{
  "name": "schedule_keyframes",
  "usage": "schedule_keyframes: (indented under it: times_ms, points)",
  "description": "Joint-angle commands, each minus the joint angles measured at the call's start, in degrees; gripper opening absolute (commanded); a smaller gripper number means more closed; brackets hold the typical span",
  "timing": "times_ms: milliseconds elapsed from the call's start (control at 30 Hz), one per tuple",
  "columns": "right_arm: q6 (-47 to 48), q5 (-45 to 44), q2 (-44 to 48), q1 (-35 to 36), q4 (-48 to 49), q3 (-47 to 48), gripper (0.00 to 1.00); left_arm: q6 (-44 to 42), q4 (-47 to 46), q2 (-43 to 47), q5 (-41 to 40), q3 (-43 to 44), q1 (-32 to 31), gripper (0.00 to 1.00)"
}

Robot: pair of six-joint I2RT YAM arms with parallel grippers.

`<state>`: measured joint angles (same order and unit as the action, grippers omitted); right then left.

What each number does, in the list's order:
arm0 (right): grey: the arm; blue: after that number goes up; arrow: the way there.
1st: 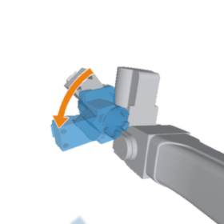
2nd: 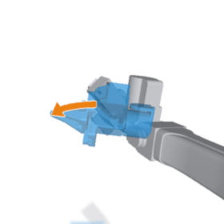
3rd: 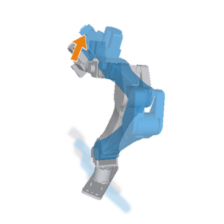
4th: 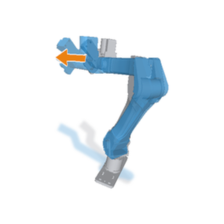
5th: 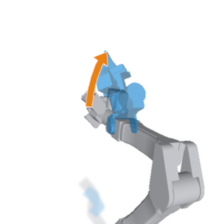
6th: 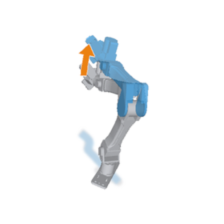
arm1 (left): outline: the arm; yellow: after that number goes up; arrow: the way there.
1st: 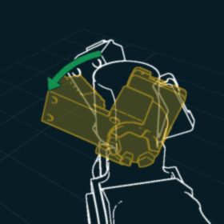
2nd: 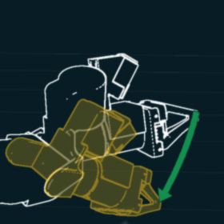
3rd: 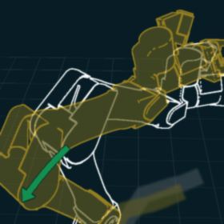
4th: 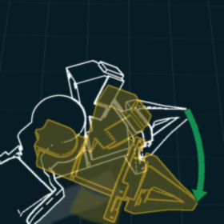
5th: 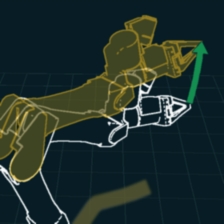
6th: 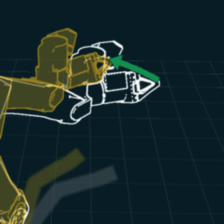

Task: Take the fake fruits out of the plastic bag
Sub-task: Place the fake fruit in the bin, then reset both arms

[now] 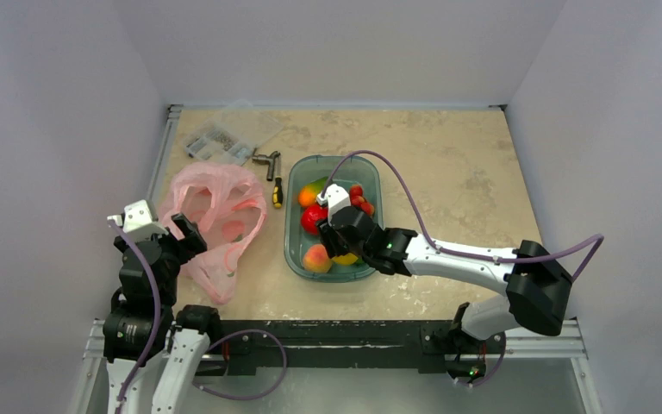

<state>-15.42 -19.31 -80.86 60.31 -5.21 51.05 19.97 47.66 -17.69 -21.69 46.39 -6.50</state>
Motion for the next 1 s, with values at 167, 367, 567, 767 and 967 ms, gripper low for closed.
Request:
schedule_keyframes:
  times_ms: [167,367,567,767,967]
  points:
    - [-1.69,1.75,0.06,-0.02,1.49,-1.31,0.32,0.34,-1.60,4.57,-2.81,0.37,-0.09,0.83]
    - [-1.89,2.00,0.47,-0.04,1.70,-1.74,0.65,0.25,-2.17,4.93,-1.83,0.26,-0.07,0.84]
    - [-1.30,0.51,2.37,-0.02,-0.54,0.31,0.89,0.22,-2.93,4.15,2.10,1.19,-0.05,0.86]
    - [-1.30,-4.23,10.30,-0.03,-5.12,2.58,0.95,3.22,1.65,1.14,10.17,8.88,0.00,0.86]
    - [-2.01,-13.70,20.74,-0.07,-11.29,4.52,0.99,5.48,7.67,-4.70,19.53,18.82,0.00,0.86]
